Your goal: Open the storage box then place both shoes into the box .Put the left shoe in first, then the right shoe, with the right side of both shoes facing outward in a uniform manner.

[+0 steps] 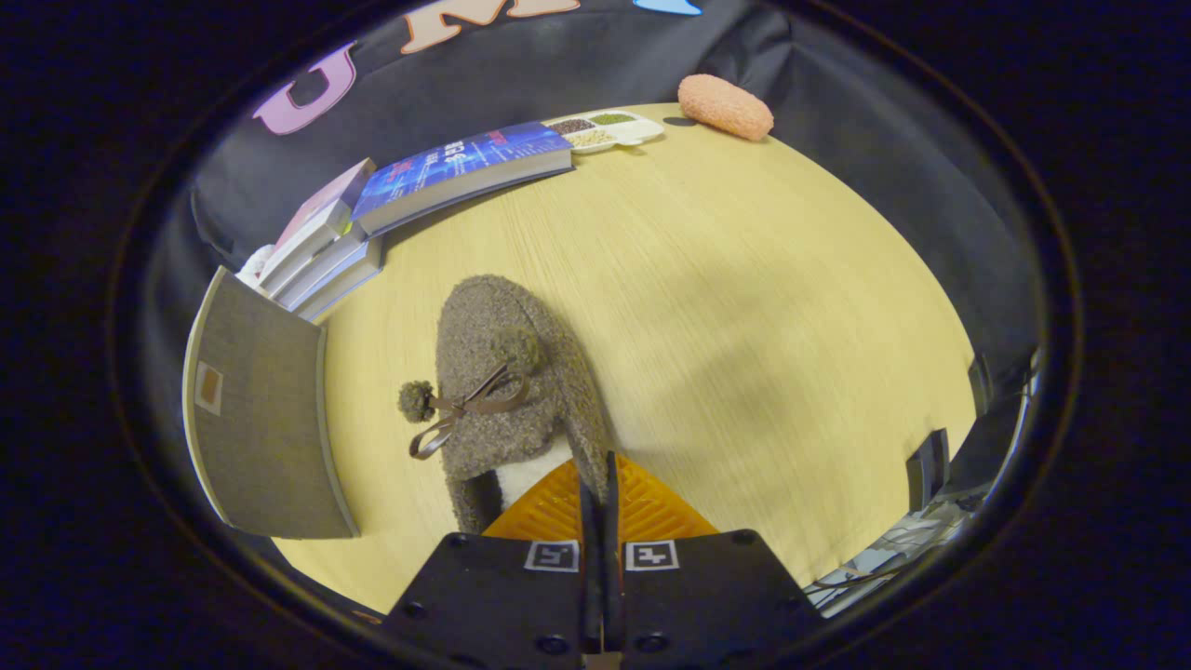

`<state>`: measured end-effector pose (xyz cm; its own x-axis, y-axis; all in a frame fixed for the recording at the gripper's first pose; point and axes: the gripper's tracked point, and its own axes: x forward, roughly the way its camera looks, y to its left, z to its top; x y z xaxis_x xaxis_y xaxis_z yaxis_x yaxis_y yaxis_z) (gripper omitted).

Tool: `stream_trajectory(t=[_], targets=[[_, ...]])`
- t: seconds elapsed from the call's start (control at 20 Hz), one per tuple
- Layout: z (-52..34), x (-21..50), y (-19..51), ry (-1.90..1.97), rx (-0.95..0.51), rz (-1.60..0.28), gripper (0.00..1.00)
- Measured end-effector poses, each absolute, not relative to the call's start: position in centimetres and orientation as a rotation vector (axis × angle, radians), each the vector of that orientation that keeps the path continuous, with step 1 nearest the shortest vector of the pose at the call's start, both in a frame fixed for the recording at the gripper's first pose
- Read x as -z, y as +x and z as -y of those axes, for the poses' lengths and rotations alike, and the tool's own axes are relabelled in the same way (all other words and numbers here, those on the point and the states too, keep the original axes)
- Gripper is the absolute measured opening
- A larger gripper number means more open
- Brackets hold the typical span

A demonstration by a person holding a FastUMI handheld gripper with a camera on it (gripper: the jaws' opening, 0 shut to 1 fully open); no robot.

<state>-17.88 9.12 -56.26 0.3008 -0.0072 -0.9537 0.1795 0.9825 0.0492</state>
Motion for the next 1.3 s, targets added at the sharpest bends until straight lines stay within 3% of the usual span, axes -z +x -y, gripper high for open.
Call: stream_trajectory(t=[0.5,1.05,1.3], targets=[[-13.5,50.4,-16.0,0.402,0.121,-1.207,0.03],[-28.5,37.6,-10.4,0.539,-0.109,-1.06,0.04],[-34.6,36.8,-11.6,0.55,-0.191,-1.098,0.03]])
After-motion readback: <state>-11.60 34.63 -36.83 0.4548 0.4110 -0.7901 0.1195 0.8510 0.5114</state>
